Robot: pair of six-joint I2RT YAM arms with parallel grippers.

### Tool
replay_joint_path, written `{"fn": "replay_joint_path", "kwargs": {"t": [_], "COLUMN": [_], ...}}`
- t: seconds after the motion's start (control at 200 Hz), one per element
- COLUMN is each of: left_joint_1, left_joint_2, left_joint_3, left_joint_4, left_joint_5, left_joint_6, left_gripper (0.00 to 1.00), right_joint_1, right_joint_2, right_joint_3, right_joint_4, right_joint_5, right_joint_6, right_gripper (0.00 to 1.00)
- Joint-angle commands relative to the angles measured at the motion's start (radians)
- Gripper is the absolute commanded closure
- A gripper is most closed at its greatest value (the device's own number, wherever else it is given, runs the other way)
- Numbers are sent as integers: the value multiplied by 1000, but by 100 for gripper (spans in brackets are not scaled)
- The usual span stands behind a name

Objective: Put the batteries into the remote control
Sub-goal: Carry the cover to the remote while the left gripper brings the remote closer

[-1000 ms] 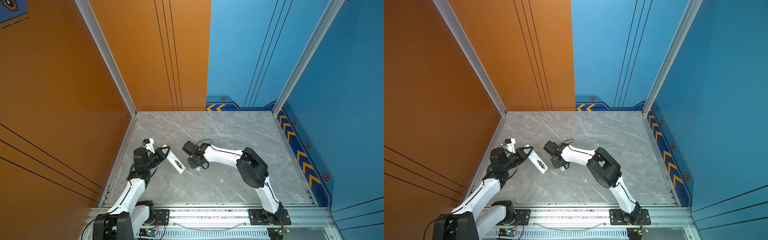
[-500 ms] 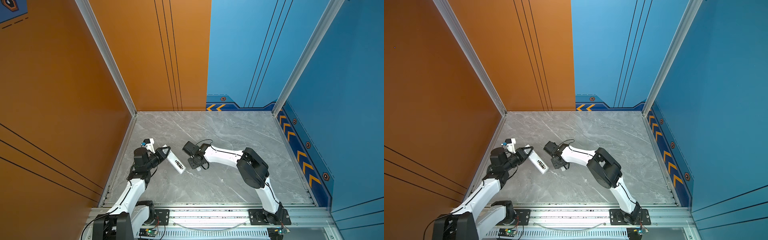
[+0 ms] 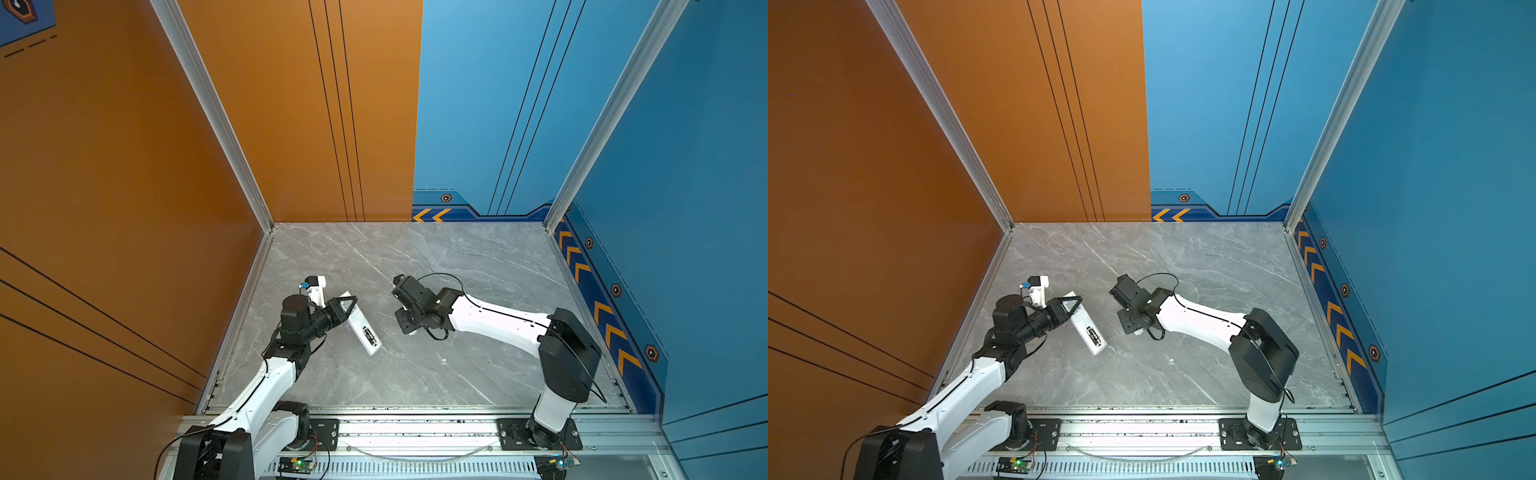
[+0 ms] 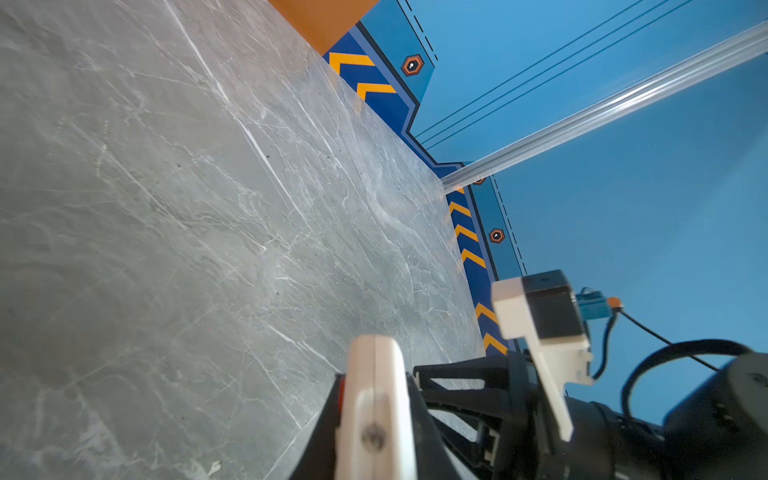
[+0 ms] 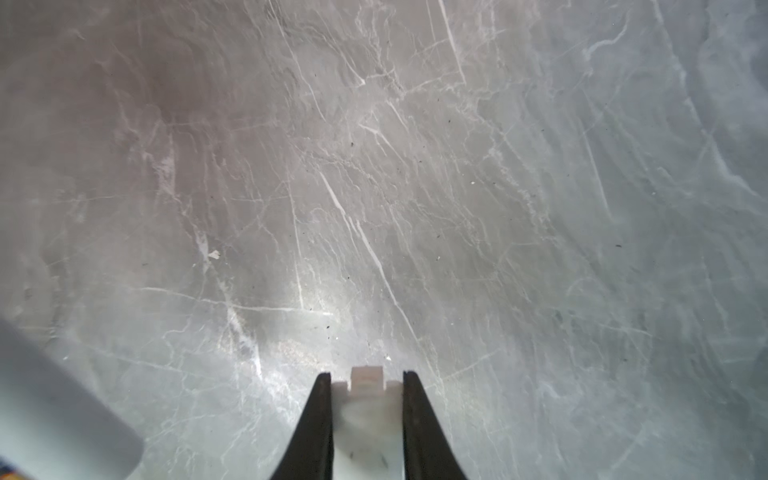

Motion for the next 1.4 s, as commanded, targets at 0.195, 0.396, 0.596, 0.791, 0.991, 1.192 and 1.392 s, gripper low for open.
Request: {"fn": "replay_joint_path", "kwargs": {"t": [0.195, 0.396, 0.596, 0.791, 0.991, 1.192, 1.392], "left_joint_1": [-118, -179, -197, -218, -219, -218, -213], "left_joint_2": [101, 180, 221, 238, 257, 261, 266], "left_joint_3": [61, 103, 124, 135, 135, 139, 141], "left_joint_4": [175, 233, 265, 275, 309, 320, 344], "left_joint_5": [-65, -89, -104, -126, -128, -122, -108], "left_joint_6": [-34, -65, -107, -121, -146, -152, -165], "left_gripper": [100, 100, 100, 100, 100, 100, 100], "right_joint_1": [-6, 15, 46, 71, 88, 93, 93], "right_joint_2": [-252, -370, -426, -412, -382, -348, -325], "right_joint_3": [-204, -315, -390, -405, -407, -418, -429], "right_joint_4": [289, 438, 559, 616, 645, 678, 704], "right_joint_5": [-15, -47, -52, -38, -41, -44, -49], "right_joint_6": [-47, -75, -83, -83, -90, -92, -91], "right_gripper": [83, 83, 83, 84, 84, 84, 84]}}
